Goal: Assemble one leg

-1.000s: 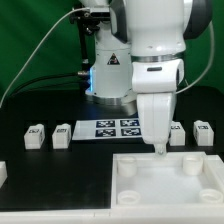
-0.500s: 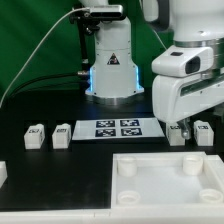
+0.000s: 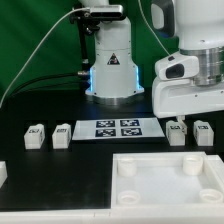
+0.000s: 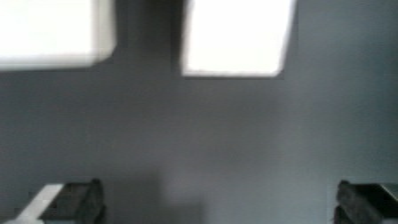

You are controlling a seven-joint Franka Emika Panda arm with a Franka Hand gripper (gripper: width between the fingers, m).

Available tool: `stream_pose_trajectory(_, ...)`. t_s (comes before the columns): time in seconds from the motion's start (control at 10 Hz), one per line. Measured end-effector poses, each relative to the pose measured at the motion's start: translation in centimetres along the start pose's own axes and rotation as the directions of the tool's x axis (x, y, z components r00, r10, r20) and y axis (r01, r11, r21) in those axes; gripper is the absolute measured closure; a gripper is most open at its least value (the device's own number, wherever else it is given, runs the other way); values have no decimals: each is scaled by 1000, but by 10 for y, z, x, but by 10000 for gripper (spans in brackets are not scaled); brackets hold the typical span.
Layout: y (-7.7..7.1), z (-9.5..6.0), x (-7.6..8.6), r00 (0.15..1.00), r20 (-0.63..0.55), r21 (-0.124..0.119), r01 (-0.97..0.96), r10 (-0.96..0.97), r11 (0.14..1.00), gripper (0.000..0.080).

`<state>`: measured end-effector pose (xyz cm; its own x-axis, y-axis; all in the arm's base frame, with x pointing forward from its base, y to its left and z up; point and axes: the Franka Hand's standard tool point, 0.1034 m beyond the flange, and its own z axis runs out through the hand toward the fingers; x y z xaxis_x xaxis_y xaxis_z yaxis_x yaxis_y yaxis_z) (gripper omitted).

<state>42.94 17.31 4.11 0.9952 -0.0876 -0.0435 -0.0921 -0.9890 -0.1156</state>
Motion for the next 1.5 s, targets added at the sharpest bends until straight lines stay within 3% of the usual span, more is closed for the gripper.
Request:
stream_pose_trajectory(0.1,4,3,0,1000,-13,6,27,-27,1000,150)
stream_pose_trajectory(0.4,7,5,-7,997,75,-11,18,-17,1000,150)
stream_pose_trajectory(0.5,4,4,-17,977,211,-31,-17,24,999,150)
stream_pose_trajectory(0.6,-2,3,-16,961,275,-39,-16,26,999,150)
stream_pose_trajectory(0.9,-1,3,-25,842,537,-73,-16,52,997,150)
stream_pose_trajectory(1.1,0,9,-31,759,648,-85,-11,64,996,150)
stream_pose_trajectory(1.2,-1,13,-32,728,682,-87,-10,67,996,150)
stream_pose_trajectory(1.3,-2,19,-29,750,659,-82,-14,65,997,150)
stream_pose_trajectory(1.5,-4,29,-38,751,657,-88,-10,66,996,150)
